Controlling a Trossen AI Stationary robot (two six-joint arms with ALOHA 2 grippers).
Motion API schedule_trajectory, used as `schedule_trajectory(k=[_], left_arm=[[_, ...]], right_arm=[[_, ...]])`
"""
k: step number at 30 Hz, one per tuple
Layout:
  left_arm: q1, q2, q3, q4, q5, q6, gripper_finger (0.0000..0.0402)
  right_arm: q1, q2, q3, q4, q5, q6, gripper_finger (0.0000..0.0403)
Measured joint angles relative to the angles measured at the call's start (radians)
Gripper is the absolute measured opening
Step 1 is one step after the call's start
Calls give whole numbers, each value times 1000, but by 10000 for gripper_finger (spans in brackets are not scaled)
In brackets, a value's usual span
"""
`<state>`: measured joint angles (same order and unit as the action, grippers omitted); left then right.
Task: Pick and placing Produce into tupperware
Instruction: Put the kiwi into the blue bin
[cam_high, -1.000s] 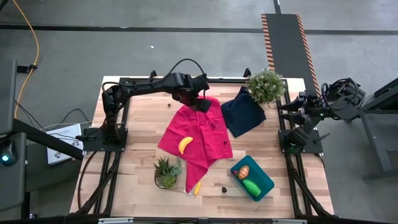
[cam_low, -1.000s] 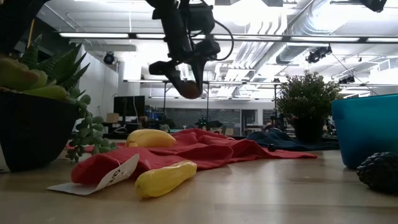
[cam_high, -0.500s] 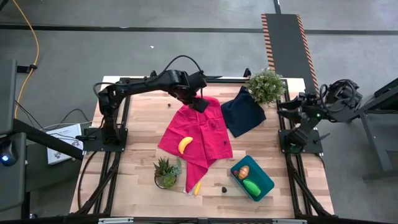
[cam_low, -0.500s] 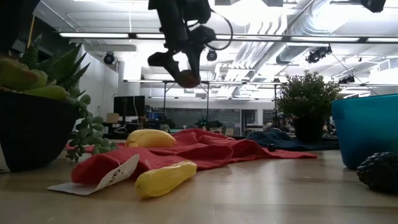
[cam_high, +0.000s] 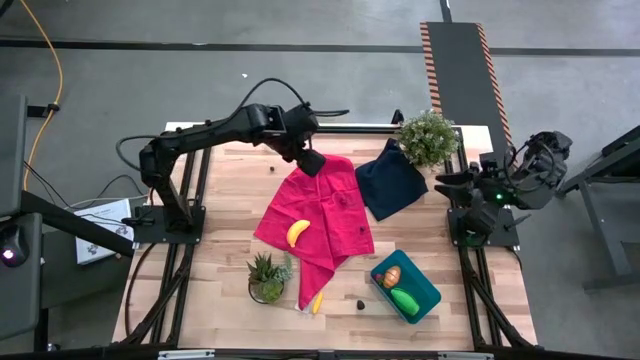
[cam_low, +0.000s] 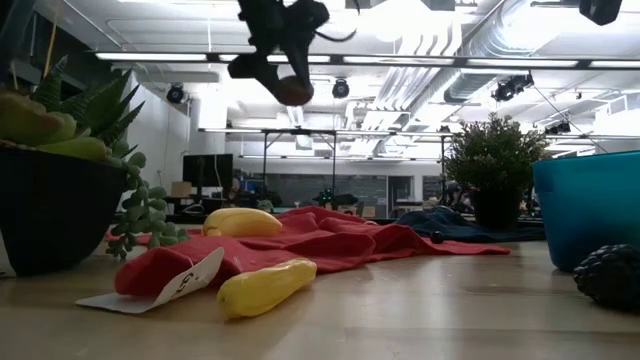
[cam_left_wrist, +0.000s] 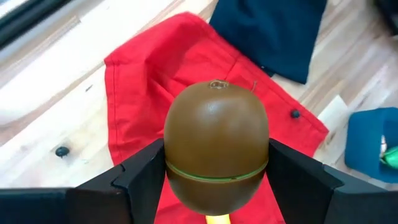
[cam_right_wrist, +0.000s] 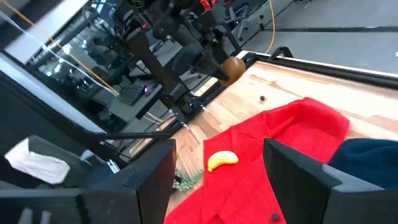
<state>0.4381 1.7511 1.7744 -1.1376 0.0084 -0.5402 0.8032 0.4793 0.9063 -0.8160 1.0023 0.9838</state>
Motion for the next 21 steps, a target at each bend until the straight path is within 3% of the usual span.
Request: schedule_trajectory(k=[11,21], left_arm=[[-34,-88,-1,-58,-29,81,243],[-133,-123,-1,-96,-77,135,243]], right_arm=[[-21,56,-120,74,56,276,232],[-112,182,-203,287,53,326,232]])
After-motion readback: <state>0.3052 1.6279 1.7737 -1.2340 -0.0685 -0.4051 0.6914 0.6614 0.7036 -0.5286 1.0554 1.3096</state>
